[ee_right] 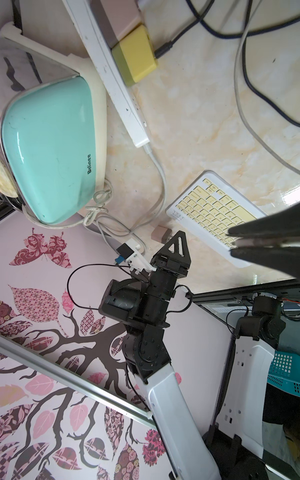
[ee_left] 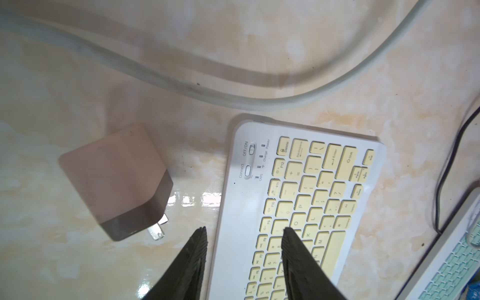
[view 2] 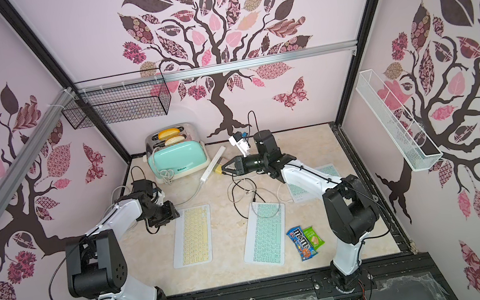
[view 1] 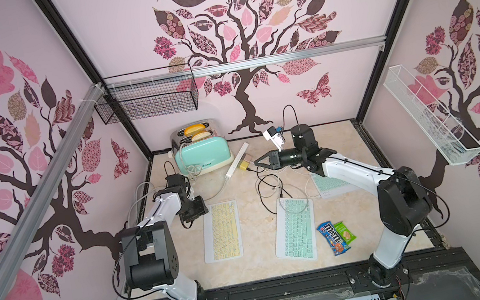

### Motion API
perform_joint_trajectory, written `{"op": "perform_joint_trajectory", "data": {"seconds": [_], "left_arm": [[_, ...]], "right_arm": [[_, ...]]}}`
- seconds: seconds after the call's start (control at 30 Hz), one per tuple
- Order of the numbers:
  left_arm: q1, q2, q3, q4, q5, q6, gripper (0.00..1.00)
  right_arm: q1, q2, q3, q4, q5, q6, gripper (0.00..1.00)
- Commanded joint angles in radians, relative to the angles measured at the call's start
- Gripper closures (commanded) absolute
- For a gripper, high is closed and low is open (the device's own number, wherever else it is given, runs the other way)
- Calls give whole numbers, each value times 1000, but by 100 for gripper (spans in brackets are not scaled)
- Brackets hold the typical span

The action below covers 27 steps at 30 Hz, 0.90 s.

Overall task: Unplug the wireless keyboard
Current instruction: Place the keyboard at the center of the board, then place the power cord at the center of the board.

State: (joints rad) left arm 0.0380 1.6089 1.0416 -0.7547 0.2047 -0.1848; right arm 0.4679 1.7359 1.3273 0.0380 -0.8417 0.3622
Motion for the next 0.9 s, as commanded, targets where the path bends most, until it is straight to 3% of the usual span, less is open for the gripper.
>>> {"op": "perform_joint_trajectory", "data": {"seconds": [0.0, 0.17, 0.23, 0.4, 0.6, 0.87], "left_arm": [[-66, -79, 19, -8, 7, -33, 50], [-287, -201, -123, 205, 154, -191, 54], [-355, -222, -188, 318, 178, -262, 61], [-488, -126, -246, 471, 172, -350, 67], [-520, -4, -264, 514, 128, -375, 75], [-485, -9, -315, 485, 61, -346, 77]], "right_arm": [[2, -45, 16, -53, 47, -40, 100], [0, -70, 17, -136, 145, -68, 100], [-4, -78, 11, -163, 175, -73, 100], [-9, -96, -18, -196, 210, -69, 100], [-9, -95, -13, -217, 201, -51, 100], [-5, -73, 43, -219, 189, -2, 100]]}}
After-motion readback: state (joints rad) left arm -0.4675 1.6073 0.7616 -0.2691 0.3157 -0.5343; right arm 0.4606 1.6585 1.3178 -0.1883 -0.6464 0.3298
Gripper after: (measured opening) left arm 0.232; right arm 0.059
